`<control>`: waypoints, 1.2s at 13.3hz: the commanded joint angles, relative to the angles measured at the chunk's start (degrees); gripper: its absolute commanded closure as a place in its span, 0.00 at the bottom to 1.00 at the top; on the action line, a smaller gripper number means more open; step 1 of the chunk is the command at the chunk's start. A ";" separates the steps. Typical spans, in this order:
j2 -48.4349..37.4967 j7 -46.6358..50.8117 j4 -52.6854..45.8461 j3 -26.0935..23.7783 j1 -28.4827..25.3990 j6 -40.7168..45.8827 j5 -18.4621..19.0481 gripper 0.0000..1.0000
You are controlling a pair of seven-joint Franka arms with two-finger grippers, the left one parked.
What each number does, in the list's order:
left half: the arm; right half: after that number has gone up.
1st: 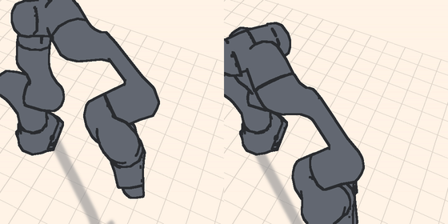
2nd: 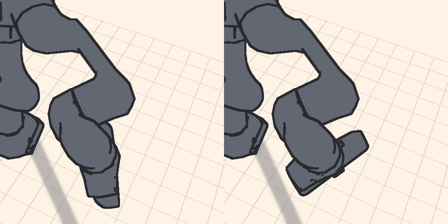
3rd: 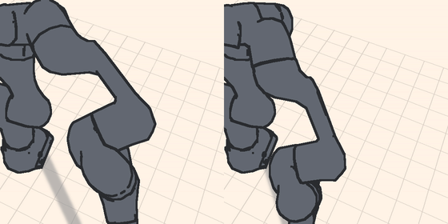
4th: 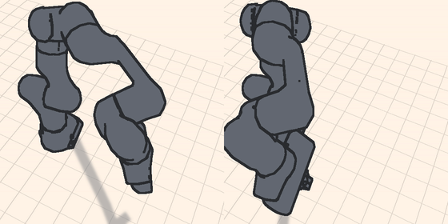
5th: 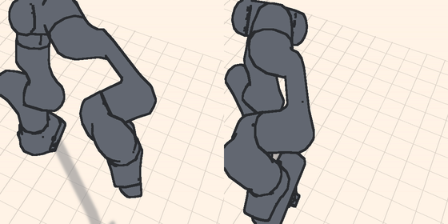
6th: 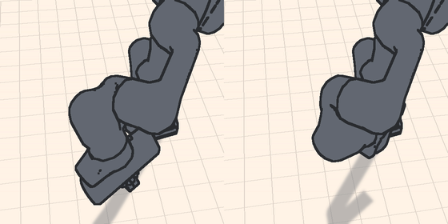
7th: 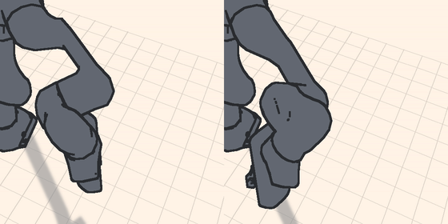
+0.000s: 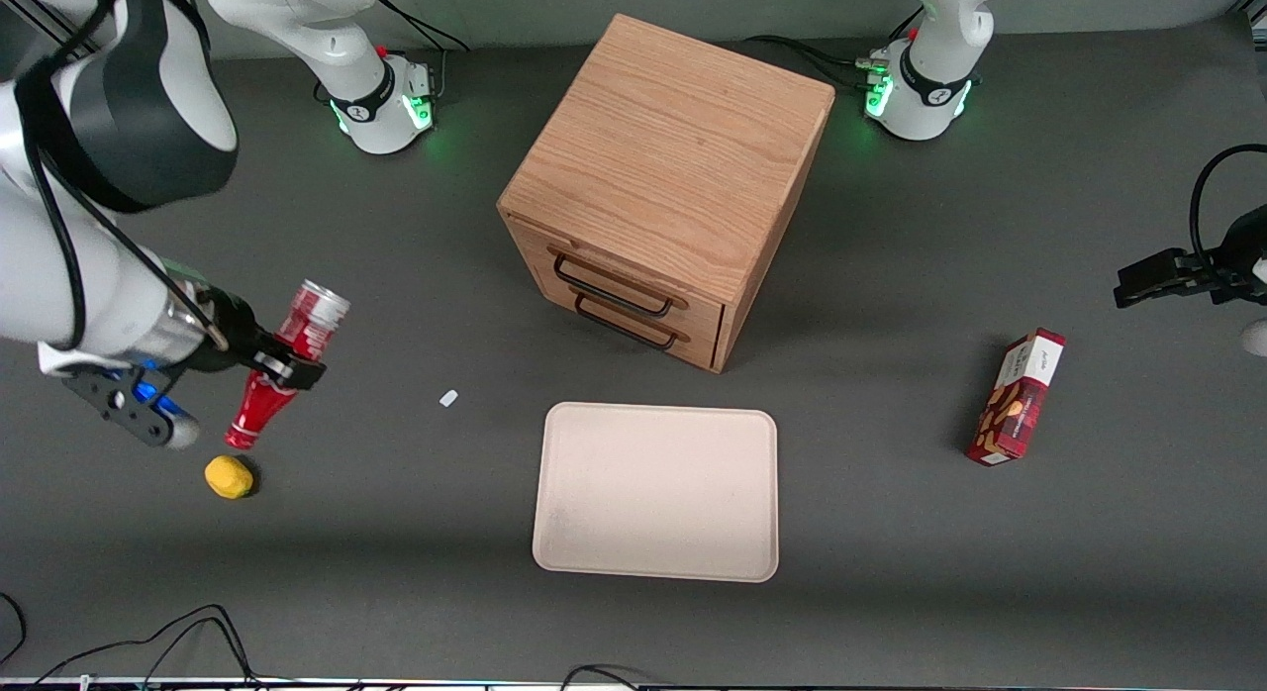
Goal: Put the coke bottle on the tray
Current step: 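Lift the bottle and carry it over the cream tray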
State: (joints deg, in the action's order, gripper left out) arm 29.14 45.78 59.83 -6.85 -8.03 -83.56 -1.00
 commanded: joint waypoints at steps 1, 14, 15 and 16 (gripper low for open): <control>11.10 0.10 -10.70 0.43 -4.36 -4.90 -0.31 1.00; 33.35 -19.74 -9.56 4.83 -17.11 -35.71 -0.31 1.00; 33.44 -20.37 -9.21 4.83 -16.94 -35.71 -0.40 1.00; 33.70 -20.55 -8.77 4.91 -17.28 -35.71 -0.23 1.00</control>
State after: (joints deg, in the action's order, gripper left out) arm 61.94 27.98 52.95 -2.42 -24.92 -119.64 -0.97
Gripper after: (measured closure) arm 0.436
